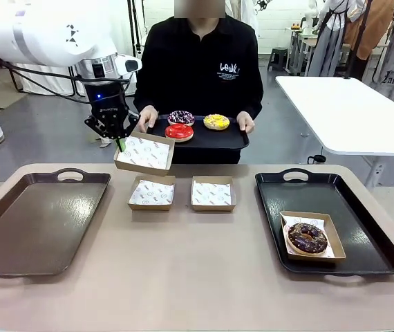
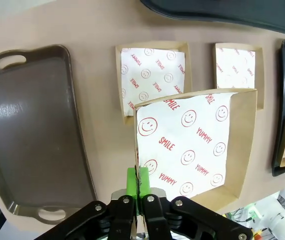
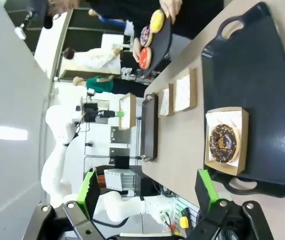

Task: Individually package the donuts and arrange them on the tray.
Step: Place the picked Paper togo box on the Handle tray while simultaneously picking up another Paper togo box from the table with the other hand.

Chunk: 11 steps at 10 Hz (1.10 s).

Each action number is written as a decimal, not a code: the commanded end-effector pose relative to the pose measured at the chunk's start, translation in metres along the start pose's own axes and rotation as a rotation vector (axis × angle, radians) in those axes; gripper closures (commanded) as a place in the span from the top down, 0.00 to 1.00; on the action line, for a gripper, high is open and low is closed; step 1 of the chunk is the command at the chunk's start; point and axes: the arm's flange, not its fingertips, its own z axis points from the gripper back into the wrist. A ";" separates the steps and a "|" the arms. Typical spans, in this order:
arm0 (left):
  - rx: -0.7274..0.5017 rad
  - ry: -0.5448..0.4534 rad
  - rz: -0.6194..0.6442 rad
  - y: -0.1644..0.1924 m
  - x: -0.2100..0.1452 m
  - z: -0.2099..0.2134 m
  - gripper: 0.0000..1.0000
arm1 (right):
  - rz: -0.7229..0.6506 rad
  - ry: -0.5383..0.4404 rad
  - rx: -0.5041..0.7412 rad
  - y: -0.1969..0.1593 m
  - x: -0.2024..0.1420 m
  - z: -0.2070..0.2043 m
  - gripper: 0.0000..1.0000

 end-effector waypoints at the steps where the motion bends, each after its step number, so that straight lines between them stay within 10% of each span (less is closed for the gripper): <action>1: 0.012 0.026 0.001 0.002 0.018 0.003 0.00 | 0.031 0.000 0.033 -0.007 -0.013 0.004 1.00; 11: 0.000 0.009 0.006 0.002 0.008 -0.002 0.00 | 0.008 -0.001 0.020 -0.003 -0.007 0.005 1.00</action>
